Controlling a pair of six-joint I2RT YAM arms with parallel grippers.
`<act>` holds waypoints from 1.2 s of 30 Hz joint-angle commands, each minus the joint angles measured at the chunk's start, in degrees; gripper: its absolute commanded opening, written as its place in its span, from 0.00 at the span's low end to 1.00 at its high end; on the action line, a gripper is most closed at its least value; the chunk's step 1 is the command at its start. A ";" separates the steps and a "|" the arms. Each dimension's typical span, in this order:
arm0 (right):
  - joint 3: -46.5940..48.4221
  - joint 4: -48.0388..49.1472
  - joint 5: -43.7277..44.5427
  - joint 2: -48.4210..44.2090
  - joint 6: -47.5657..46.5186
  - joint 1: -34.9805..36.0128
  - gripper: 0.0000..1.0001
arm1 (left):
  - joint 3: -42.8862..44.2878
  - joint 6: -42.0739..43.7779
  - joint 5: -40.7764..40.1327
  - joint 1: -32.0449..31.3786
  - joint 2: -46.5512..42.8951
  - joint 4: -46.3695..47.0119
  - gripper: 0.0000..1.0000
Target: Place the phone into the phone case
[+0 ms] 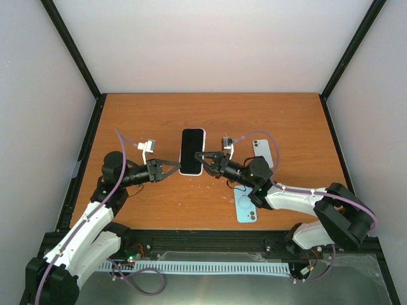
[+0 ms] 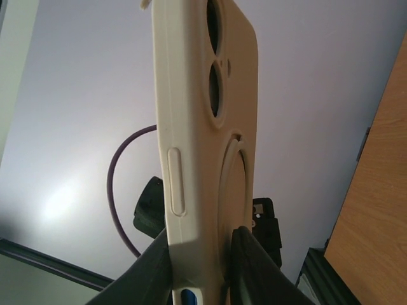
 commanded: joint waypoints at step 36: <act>-2.72 -8.04 -12.79 -10.16 -17.41 4.20 0.20 | 3.58 5.86 0.25 -0.18 -3.76 2.91 0.03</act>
